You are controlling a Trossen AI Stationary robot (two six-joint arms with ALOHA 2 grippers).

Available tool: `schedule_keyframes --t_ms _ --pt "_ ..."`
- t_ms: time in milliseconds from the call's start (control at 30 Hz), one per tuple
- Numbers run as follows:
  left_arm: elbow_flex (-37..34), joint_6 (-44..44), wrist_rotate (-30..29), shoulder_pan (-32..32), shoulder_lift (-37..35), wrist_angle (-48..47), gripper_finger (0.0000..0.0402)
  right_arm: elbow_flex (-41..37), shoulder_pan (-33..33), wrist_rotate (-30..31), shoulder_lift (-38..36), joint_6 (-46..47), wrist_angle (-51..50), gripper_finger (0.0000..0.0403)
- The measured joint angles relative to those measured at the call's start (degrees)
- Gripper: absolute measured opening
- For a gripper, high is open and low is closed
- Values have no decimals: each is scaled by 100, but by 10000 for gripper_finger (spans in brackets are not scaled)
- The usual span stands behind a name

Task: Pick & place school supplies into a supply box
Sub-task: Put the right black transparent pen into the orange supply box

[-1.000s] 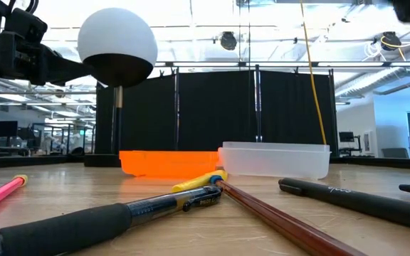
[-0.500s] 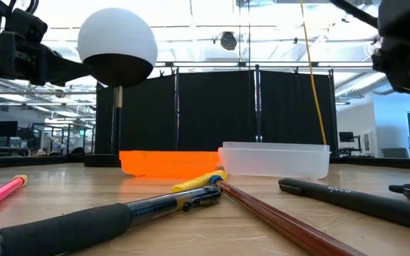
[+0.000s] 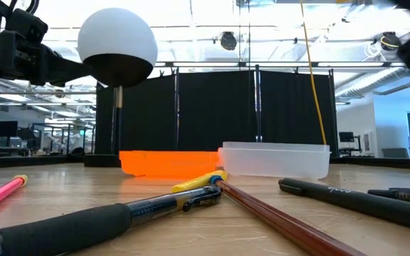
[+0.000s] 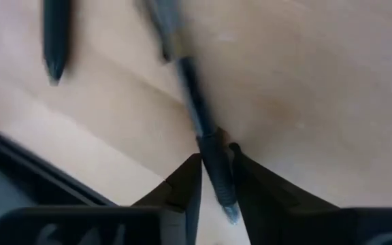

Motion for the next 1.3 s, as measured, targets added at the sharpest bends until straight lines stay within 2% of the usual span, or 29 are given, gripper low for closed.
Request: schedule_keyframes --t_ms 167,267,433,533,633,800,900,1167,1300 --pt "1 -68 0 0 0 -20 37 -18 12 483 0 -1405 58 50" --pt "4 -70 0 0 0 -53 37 -20 11 544 0 -1657 61 41" --pt "4 -107 0 0 0 -66 37 -28 13 628 0 -1599 103 41" --pt "4 -165 0 0 0 -68 37 -31 31 833 0 -1383 116 26" --pt "4 -219 0 0 0 -68 37 -54 76 1205 -49 -1215 172 24" --pt "4 -213 0 0 0 -70 37 -129 90 2369 -288 -860 117 24" --pt "4 -213 0 0 0 -72 37 -129 138 2767 -552 -706 194 24" --pt "2 -216 19 0 -2 -73 37 -153 93 2939 -889 -387 407 23" --pt "0 -217 31 0 0 -81 37 -142 1 2970 -1089 -662 760 23"
